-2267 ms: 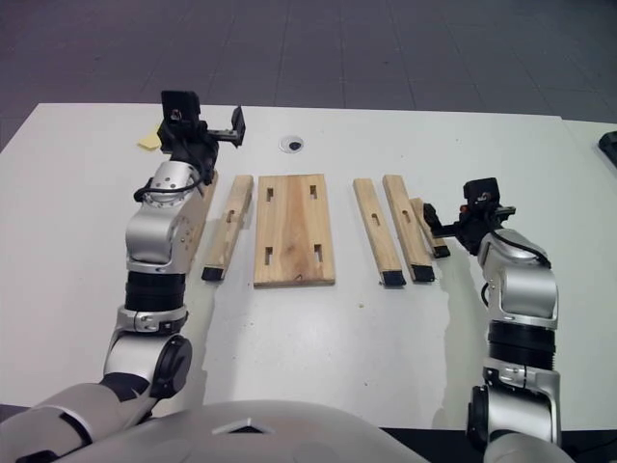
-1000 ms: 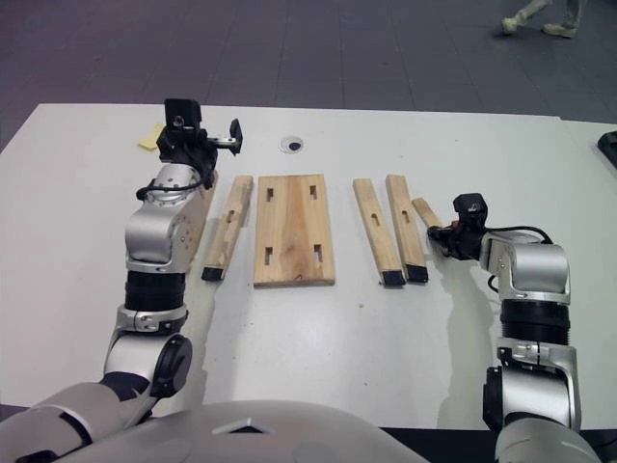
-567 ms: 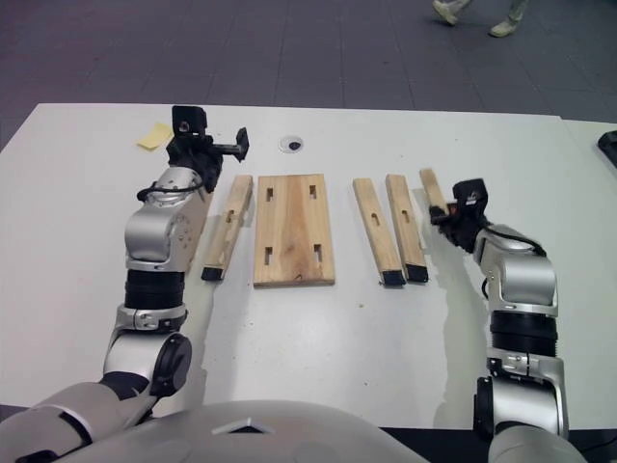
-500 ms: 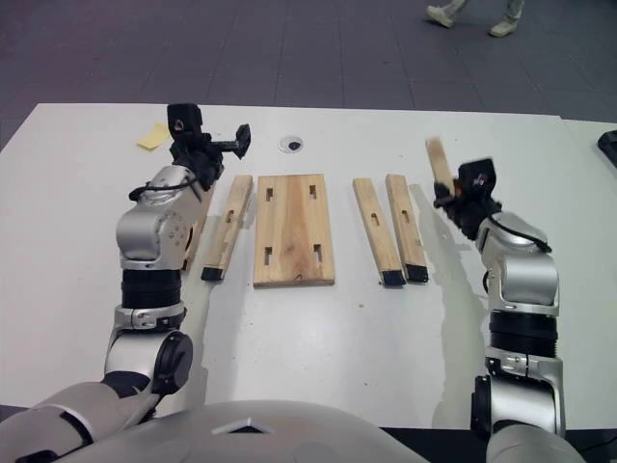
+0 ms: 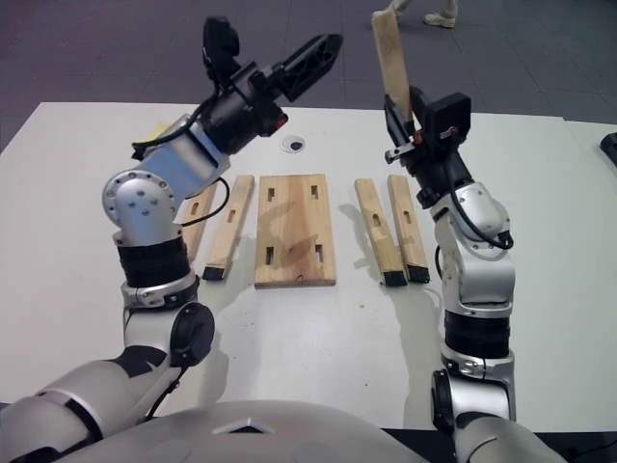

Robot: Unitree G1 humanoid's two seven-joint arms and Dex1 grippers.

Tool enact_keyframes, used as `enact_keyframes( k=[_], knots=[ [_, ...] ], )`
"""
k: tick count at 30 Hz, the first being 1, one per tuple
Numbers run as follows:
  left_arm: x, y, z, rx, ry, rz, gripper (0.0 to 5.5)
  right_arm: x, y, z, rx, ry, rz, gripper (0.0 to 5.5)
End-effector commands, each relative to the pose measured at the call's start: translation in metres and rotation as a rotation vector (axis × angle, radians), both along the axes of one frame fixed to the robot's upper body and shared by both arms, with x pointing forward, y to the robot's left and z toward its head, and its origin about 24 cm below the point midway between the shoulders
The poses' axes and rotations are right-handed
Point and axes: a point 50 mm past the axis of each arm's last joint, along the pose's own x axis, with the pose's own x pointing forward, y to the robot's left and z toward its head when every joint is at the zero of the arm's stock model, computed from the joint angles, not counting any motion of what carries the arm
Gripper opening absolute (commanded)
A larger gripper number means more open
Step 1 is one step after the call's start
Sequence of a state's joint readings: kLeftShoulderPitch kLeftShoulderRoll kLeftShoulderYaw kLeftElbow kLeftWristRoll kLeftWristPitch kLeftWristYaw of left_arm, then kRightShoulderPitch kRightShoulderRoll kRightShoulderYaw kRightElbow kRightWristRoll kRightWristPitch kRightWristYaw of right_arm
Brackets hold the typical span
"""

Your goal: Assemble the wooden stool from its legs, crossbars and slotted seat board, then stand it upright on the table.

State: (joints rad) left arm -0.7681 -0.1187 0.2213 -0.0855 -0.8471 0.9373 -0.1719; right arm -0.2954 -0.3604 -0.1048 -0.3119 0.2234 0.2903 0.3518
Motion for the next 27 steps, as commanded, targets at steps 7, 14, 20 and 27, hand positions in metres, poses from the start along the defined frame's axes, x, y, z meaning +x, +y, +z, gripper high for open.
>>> enact_keyframes(
  k=[7, 14, 20, 27],
  knots=[
    [0.002, -0.035, 0.005, 0.0, 0.007, -0.095, 5.4, -0.012, 0.017, -0.006, -0.03, 0.02, 0.112, 1.3],
    [0.004, -0.037, 0.01, -0.021, 0.0, -0.095, 4.78, -0.013, 0.019, -0.01, -0.047, 0.045, 0.128, 1.3],
    [0.003, -0.038, 0.011, -0.028, -0.011, -0.104, 3.87, -0.013, 0.019, -0.013, -0.063, 0.057, 0.136, 1.3],
    [0.003, -0.039, 0.009, -0.022, -0.015, -0.11, 2.85, -0.011, 0.019, -0.013, -0.076, 0.059, 0.139, 1.3]
  ],
)
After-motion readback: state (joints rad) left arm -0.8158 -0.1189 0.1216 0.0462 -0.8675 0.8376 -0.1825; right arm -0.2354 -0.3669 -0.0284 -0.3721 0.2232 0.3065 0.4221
